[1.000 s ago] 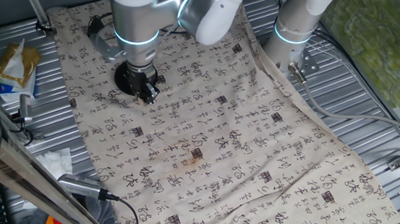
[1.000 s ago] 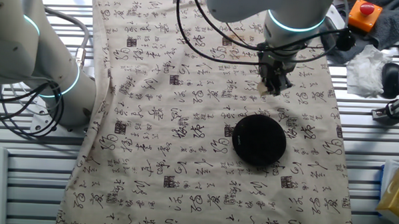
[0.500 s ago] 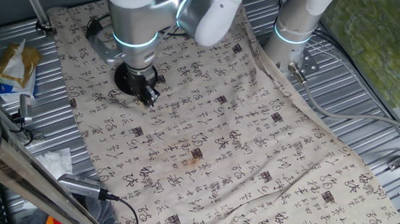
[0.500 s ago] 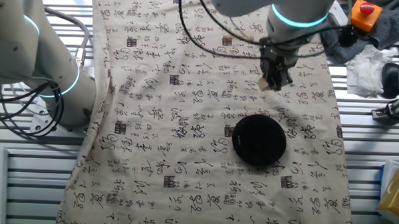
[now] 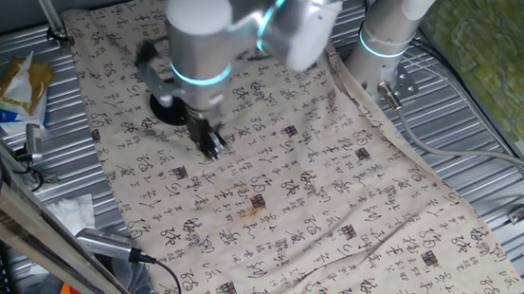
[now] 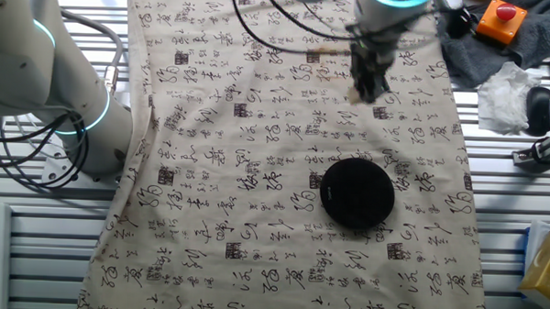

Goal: Remove the object from the scale

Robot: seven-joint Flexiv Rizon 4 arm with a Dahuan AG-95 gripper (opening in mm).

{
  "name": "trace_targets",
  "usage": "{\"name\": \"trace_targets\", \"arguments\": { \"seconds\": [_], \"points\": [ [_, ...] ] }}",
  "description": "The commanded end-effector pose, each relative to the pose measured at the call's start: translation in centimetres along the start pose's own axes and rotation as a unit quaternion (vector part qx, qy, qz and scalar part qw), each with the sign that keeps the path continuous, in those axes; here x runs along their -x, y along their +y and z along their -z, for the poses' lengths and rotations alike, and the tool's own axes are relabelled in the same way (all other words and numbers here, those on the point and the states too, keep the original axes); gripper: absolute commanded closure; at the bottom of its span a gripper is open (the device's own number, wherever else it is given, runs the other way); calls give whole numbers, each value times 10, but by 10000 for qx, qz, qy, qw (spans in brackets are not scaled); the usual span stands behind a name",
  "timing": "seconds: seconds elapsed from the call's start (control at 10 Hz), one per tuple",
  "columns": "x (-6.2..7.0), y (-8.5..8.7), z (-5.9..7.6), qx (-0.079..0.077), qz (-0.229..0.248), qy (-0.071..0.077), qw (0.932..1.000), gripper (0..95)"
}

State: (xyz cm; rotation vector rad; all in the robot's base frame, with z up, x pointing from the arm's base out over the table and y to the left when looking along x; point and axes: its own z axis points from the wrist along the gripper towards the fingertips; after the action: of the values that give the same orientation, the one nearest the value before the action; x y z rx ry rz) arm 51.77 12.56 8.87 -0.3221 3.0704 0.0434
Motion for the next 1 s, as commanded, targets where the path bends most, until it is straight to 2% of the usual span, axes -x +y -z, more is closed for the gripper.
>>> {"name": "trace_targets", "arguments": {
  "seconds": [0.1,0.4,0.8,1.0],
  "points": [
    [-5,30,-1,-12,-180,-35,9998,950],
    [-9,68,-11,5,-491,-162,9987,950],
    [-12,85,-16,90,-617,-264,9977,950],
    [-11,86,-15,126,-705,-282,9970,950]
  ]
}}
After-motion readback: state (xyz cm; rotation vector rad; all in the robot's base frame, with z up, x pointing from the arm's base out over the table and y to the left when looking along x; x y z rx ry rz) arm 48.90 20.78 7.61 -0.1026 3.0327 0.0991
